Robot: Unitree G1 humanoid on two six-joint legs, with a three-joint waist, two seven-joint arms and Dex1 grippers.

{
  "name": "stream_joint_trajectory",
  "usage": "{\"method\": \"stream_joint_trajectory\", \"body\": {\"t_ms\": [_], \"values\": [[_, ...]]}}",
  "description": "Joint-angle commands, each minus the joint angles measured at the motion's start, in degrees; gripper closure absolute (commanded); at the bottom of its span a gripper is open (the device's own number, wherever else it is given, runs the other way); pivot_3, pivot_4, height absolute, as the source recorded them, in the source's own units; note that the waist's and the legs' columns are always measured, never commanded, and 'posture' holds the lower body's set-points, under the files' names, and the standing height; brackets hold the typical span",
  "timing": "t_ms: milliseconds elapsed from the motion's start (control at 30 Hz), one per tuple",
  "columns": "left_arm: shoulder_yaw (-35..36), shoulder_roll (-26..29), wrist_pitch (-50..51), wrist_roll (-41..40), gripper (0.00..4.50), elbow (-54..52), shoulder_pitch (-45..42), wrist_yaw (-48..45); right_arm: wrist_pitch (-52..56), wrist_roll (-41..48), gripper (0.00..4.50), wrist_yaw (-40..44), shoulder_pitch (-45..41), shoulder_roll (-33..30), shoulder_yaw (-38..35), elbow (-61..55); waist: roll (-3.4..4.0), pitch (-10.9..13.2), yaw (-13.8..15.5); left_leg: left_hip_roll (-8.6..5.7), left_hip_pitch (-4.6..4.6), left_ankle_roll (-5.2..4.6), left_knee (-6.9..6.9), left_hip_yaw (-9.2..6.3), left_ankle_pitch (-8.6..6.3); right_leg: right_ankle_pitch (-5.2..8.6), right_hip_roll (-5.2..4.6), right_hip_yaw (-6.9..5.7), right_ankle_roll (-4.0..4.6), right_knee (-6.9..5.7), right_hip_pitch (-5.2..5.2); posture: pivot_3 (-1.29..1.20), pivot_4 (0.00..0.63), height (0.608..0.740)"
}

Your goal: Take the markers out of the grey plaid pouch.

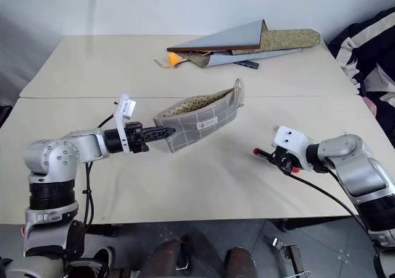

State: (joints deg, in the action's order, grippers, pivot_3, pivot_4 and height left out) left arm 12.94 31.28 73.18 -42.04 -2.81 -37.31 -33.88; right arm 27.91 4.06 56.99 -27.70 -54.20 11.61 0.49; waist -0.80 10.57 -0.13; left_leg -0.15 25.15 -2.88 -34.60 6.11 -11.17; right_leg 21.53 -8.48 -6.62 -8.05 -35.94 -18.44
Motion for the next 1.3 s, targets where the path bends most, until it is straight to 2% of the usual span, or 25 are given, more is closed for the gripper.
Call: {"method": "stream_joint_trajectory", "body": {"t_ms": [33, 300, 333, 567, 733, 933, 1000, 1167, 1300], "values": [[2.21, 1.47, 0.46, 0.01, 4.5, 1.74, -0.38, 0.74, 0.77, 1.03, 3.63, -0.7, -2.35, 3.18, -1.23, 0.15, 0.0, 0.0, -0.09, 0.02, -0.01, 0.01, 0.01, 0.02, 0.0, 0.0, 0.02, 0.03, 0.0, 0.01, 0.0, 0.0, 0.15, 0.74], [5.58, 1.45, 0.49, -0.42, 4.5, 2.32, 2.53, 2.8, -2.95, -0.72, 0.94, -1.05, -4.07, 4.69, -2.28, 1.78, -0.03, 0.02, 0.22, -0.02, 0.08, 0.04, 0.12, -0.07, -0.01, 0.01, 0.01, 0.27, 0.01, 0.0, -0.01, 0.0, 0.15, 0.74], [6.78, 1.21, 1.13, -0.77, 4.5, 2.2, 2.72, 3.58, -3.08, 0.44, 0.65, -2.97, -5.38, 6.54, -4.11, 2.02, -0.04, 0.02, 0.12, -0.02, 0.08, 0.04, 0.11, -0.07, -0.01, 0.01, 0.01, 0.27, 0.01, 0.01, -0.01, 0.0, 0.15, 0.74], [17.55, 0.43, 7.85, -4.77, 4.5, 3.34, 3.07, 8.02, 2.74, 13.06, 0.65, -4.76, -6.99, 14.6, -13.65, -5.38, -0.06, 0.03, -0.06, 0.03, 0.04, 0.08, 0.15, -0.09, 0.02, 0.01, 0.06, 0.3, 0.02, -0.07, -0.05, 0.0, 0.15, 0.74], [27.87, -1.29, 13.33, -4.45, 3.19, 3.33, 5.11, 14.0, 4.7, 15.88, 0.61, -11.79, -3.59, 19.79, -17.8, -9.3, -0.09, 0.02, 0.06, -0.01, 0.04, 0.08, 0.22, -0.14, 0.02, 0.01, 0.03, 0.27, 0.02, -0.09, -0.01, 0.0, 0.15, 0.74], [26.77, -0.62, 7.1, -0.79, 1.36, 0.58, 7.69, 17.83, 3.87, 15.54, 0.61, -12.46, -1.48, 19.44, -16.12, -11.51, -0.2, 0.08, 0.08, -0.05, 0.04, 0.11, 0.24, -0.09, 0.0, 0.01, 0.01, 0.32, 0.02, -0.08, -0.11, 0.0, 0.15, 0.74], [20.71, 3.93, 0.85, 1.58, 0.78, -4.53, 11.3, 13.34, 3.78, 15.38, 0.61, -11.71, -1.24, 18.47, -15.95, -11.26, -0.24, 0.09, -0.01, -0.06, 0.02, 0.29, 0.27, -0.08, -0.1, 0.01, 0.0, 0.36, 0.02, -0.06, -0.12, 0.0, 0.15, 0.74], [18.05, 9.57, -9.53, 3.62, 0.78, -14.36, 22.03, 6.61, 2.76, 15.39, 0.61, -10.94, 0.87, 15.39, -18.29, -11.37, -0.27, 0.08, -0.09, -0.06, -0.06, 0.48, 0.57, 0.14, -0.2, 0.0, 0.01, 0.46, 0.02, -0.05, -0.2, 0.0, 0.15, 0.74], [18.69, 8.52, -17.37, 4.83, 0.78, -18.77, 26.81, 5.88, 1.24, 14.42, 0.61, -14.05, 2.36, 14.0, -22.03, -9.81, -0.27, 0.08, 0.03, 0.0, -0.05, 0.48, 0.65, 0.17, -0.19, 0.04, 0.02, 0.48, 0.09, 0.09, -0.27, 0.0, 0.15, 0.74]]}}
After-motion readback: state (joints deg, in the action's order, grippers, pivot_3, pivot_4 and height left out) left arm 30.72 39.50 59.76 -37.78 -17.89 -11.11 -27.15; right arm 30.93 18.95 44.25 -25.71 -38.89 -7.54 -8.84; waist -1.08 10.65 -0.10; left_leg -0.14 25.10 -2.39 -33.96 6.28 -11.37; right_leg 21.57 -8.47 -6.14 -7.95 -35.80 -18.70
